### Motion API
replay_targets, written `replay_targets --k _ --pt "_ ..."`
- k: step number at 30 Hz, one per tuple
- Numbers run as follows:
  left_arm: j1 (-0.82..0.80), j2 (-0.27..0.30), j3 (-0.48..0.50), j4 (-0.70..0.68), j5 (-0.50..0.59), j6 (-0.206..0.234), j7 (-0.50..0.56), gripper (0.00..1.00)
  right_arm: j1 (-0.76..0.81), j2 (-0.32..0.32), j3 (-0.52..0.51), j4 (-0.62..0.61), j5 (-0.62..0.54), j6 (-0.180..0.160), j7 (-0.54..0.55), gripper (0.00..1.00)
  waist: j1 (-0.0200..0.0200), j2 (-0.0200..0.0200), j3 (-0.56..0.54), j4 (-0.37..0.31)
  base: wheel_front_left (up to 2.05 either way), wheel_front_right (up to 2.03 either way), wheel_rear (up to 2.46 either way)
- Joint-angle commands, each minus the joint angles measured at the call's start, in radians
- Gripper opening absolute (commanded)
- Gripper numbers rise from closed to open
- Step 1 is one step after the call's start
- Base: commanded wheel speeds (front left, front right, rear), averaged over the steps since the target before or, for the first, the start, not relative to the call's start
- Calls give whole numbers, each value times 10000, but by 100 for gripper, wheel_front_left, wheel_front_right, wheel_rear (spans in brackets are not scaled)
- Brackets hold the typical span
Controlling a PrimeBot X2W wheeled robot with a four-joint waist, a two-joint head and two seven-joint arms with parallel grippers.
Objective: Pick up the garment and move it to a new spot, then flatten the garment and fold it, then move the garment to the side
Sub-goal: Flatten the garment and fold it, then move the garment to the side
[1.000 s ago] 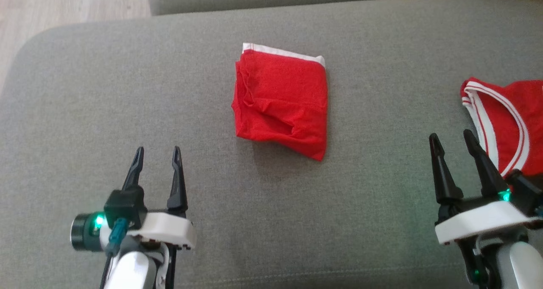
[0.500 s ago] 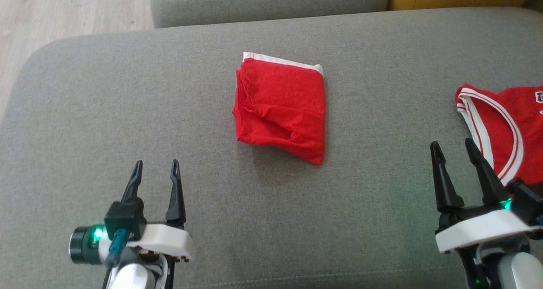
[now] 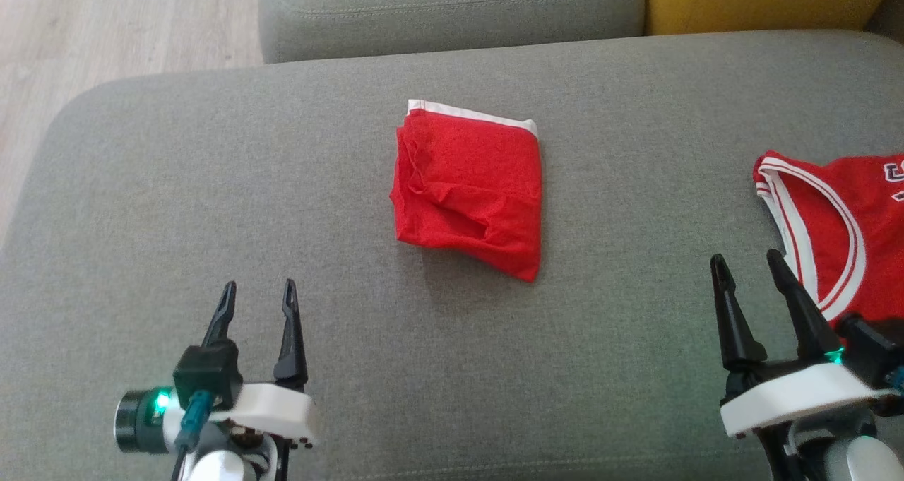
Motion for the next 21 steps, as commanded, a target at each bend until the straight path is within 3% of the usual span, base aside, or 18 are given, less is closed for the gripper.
replay_targets --k 1,21 --pt "-290 168 273 -378 -88 57 -29 100 -253 -91 144 -392 -98 65 39 100 0 -1 -15 2 0 0 0" --pt "-324 235 150 -396 -183 172 -31 100 -244 -84 99 -360 -26 65 74 100 0 -1 -34 41 0 0 0"
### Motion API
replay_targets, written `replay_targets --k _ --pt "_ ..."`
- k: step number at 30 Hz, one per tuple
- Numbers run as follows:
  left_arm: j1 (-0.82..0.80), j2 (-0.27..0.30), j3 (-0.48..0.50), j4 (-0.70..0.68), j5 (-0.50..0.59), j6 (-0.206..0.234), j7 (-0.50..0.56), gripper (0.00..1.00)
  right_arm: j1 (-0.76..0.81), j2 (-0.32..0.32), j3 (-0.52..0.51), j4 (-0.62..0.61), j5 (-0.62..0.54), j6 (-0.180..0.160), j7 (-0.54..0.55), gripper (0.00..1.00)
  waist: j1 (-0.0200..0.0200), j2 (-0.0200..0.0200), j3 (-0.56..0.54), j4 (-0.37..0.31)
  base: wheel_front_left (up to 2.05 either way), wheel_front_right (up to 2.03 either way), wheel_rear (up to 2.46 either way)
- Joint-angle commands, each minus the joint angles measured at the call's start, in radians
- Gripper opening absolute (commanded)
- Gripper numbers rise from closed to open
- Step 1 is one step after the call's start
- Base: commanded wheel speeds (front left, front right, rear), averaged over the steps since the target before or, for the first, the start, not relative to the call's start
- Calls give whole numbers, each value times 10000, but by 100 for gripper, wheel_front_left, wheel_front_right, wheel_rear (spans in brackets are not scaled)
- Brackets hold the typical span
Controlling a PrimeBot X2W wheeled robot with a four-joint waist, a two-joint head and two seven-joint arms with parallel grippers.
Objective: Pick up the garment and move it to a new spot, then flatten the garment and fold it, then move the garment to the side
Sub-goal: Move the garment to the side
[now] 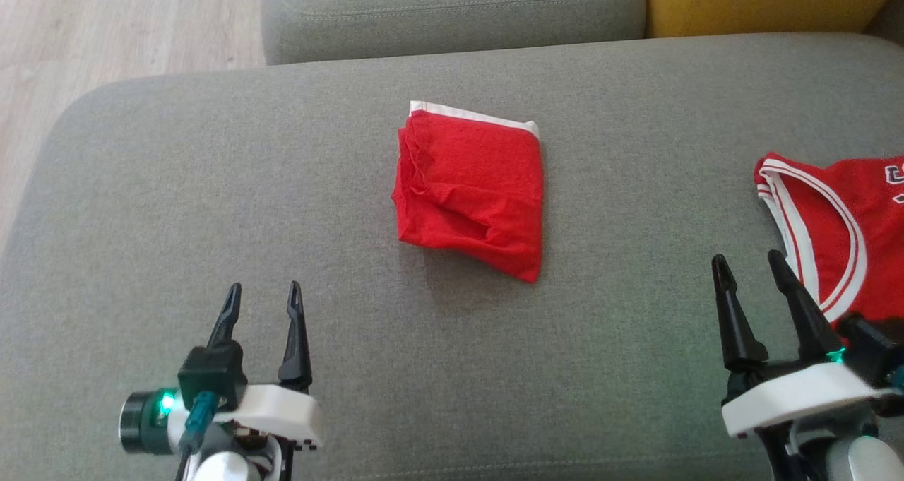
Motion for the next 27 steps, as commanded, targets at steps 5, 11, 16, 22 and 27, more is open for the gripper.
replay_targets --k 5,11,16,22,27 --pt "-382 187 332 -370 -80 95 -50 100 -242 -87 90 -366 -30 65 28 100 0 -1 29 61 0 0 0" --pt "-610 157 218 -473 -9 101 -91 100 -293 -127 -94 -253 -16 65 86 100 0 -1 175 361 0 0 0" --pt "-979 84 110 -590 68 72 -141 100 -652 -313 -152 165 74 65 223 100 0 -1 503 852 0 0 0" --pt "-1706 -148 -95 -676 192 -20 -212 100 -2046 -638 60 1555 472 65 406 100 0 -1 1213 1770 0 0 0" --pt "-2119 -340 -193 -721 250 -63 -231 100 -3518 -638 612 3183 868 65 702 100 0 -1 1627 2290 0 0 0"
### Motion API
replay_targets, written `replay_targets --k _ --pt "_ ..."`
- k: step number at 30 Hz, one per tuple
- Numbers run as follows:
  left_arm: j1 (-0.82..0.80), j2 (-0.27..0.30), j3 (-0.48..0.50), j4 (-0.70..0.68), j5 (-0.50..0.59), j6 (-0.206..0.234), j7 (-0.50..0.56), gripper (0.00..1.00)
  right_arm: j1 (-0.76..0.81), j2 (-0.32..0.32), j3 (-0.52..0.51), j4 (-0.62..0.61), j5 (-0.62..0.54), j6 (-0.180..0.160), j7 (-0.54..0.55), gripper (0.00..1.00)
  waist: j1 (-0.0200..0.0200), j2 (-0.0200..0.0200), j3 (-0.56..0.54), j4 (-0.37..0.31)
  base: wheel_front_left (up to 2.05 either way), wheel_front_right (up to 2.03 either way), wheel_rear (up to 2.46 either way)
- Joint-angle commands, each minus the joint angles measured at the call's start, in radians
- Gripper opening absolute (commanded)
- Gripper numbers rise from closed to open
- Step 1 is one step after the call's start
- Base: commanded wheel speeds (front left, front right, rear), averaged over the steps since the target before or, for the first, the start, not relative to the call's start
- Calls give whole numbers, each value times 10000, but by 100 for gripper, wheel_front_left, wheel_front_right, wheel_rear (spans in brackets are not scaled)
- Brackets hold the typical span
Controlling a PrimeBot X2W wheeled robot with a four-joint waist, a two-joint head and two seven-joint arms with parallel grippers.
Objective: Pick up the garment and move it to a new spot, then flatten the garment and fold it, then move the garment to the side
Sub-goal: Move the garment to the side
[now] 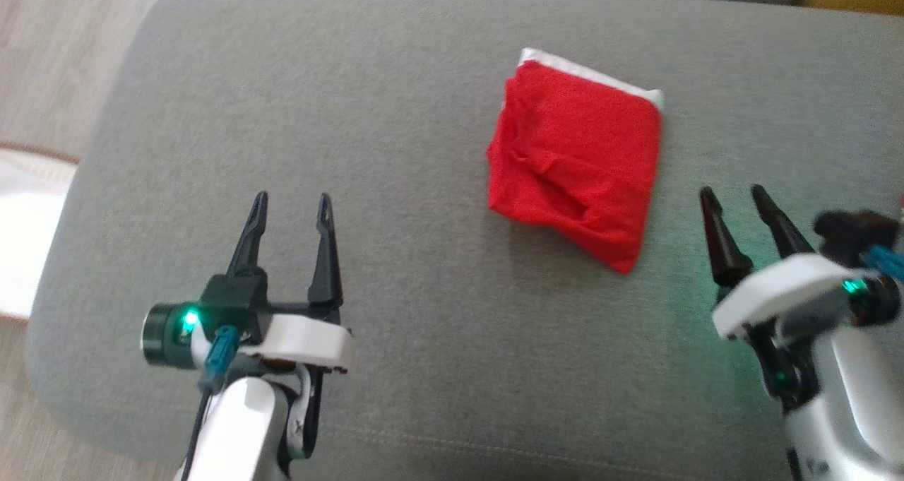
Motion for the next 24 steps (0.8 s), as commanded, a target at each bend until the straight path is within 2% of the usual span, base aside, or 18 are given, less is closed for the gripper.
replay_targets --k 1,9,12,13,14,15,24 --pt "-494 3 226 -415 100 -42 -119 100 -596 -60 349 140 127 65 42 100 0 0 350 407 0 0 0" --pt "-721 -238 93 -498 170 -102 -122 100 -2052 286 722 3143 372 65 1357 100 0 0 716 846 0 0 0" --pt "-751 -283 105 -486 196 -102 -122 100 -2344 486 886 3746 527 65 1956 100 0 0 742 865 0 0 0" --pt "-754 -294 121 -484 205 -99 -123 100 -2404 519 970 3865 570 65 2106 71 0 0 744 849 0 0 0" --pt "-751 -302 140 -485 217 -98 -123 100 -2450 546 1062 3966 641 65 2266 38 0 0 744 822 0 0 0" --pt "-747 -309 157 -487 230 -102 -123 100 -2501 564 1139 3993 730 65 2312 0 0 0 745 795 0 0 0" --pt "-670 -326 298 -465 367 -177 -123 100 -2411 353 1871 3410 1019 65 1805 0 0 0 648 276 0 0 0"
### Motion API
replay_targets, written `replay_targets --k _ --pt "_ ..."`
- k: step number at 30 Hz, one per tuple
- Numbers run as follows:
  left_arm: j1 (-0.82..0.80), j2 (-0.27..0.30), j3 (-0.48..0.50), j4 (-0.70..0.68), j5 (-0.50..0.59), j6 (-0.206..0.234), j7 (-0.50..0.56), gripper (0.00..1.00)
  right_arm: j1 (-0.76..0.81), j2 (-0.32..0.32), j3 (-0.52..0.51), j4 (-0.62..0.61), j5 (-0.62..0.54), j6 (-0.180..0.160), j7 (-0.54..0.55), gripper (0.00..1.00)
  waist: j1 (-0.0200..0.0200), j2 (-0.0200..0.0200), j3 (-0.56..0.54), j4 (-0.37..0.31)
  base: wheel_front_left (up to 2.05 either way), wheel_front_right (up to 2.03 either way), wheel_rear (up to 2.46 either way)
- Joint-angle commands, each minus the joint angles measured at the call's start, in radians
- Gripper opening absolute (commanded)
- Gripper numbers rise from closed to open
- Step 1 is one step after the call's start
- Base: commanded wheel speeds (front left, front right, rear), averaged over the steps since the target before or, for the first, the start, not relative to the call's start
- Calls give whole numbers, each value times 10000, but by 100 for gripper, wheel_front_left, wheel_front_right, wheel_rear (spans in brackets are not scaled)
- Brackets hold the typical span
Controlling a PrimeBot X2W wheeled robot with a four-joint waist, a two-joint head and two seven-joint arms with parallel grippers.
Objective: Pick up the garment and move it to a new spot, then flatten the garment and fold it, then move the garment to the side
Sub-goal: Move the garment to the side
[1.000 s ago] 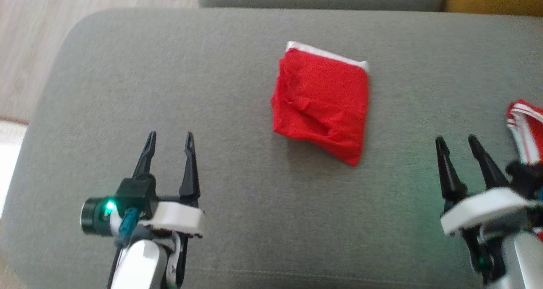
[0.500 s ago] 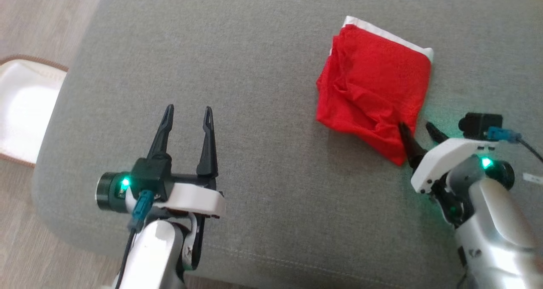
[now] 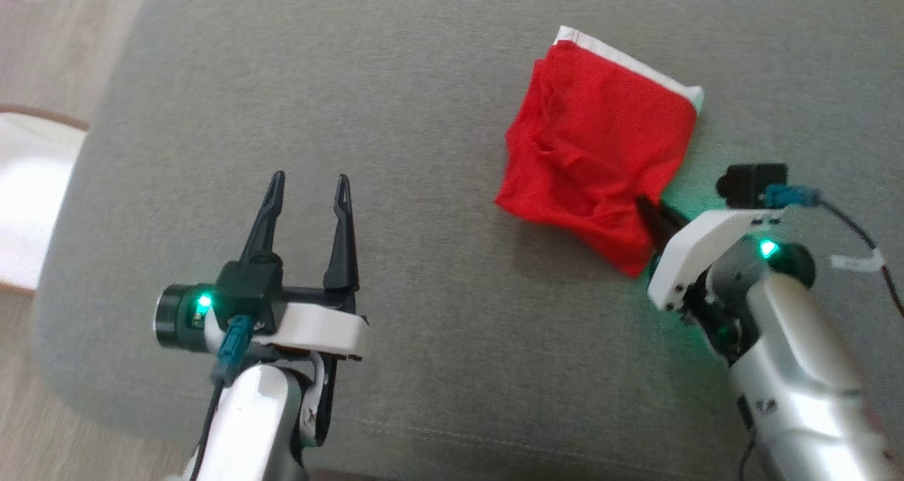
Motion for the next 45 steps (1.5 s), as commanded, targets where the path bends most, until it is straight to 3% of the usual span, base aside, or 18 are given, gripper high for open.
replay_targets --k 1,15,22,33,38,45 --pt "-335 51 383 -324 100 -13 -121 100 237 40 307 -314 37 65 -102 0 0 0 -29 -252 0 0 0" --pt "-313 358 483 -312 376 -289 -122 100 1940 -1483 1393 -2575 -53 65 -348 0 0 0 -137 -3420 0 0 0" --pt "-637 399 233 -146 490 -515 -122 100 1636 -2372 1685 -2951 -139 65 -306 0 0 0 93 -4473 0 0 0" --pt "-1192 419 3 -13 656 -592 -122 100 -190 -3904 1570 -2593 -183 65 -1230 0 0 0 819 -4817 0 0 0" --pt "-1376 421 -60 -11 701 -580 -122 100 -438 -4800 982 -2433 -365 65 -1045 0 0 0 1079 -4812 0 0 0" --pt "-1672 444 -194 -6 773 -646 -122 100 -706 -5301 -14 -1625 -600 65 -1006 0 0 0 1474 -4867 0 0 0"
